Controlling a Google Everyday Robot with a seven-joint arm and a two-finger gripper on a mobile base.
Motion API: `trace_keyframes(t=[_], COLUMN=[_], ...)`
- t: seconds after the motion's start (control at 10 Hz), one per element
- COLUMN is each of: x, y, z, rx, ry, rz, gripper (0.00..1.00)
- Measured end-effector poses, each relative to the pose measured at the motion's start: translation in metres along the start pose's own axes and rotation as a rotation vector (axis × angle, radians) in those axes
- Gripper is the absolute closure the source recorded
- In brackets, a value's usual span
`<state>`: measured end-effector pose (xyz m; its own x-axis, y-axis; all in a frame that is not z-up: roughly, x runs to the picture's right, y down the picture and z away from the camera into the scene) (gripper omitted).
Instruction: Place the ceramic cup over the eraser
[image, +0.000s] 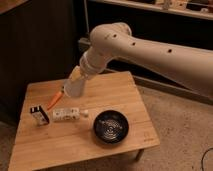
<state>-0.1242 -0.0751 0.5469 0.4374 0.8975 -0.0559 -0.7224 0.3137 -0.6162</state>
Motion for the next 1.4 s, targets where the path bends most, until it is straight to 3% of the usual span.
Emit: trace_keyframes(t=[0.3,0.4,0.7,0.9,1.0,1.4], x=[-0.041,-0.059,-0.087,-0.089,-0.087,-0.079], y=[0.047,0.073,0.116,0.123,0.125,0.128], z=[-0.006,0.002,0.033,0.056,0.08,0.122], rx=[-0.02,-0.019,0.006,0.032,0.048,0.04], ry=[-0.035,-0.048,-0.045,-0.009,0.027,0.066], rz=[-0.148,-0.226,-0.378,-0.413,-0.432,-0.456], gripper=[1.0,1.0,1.0,1.0,1.0,1.0])
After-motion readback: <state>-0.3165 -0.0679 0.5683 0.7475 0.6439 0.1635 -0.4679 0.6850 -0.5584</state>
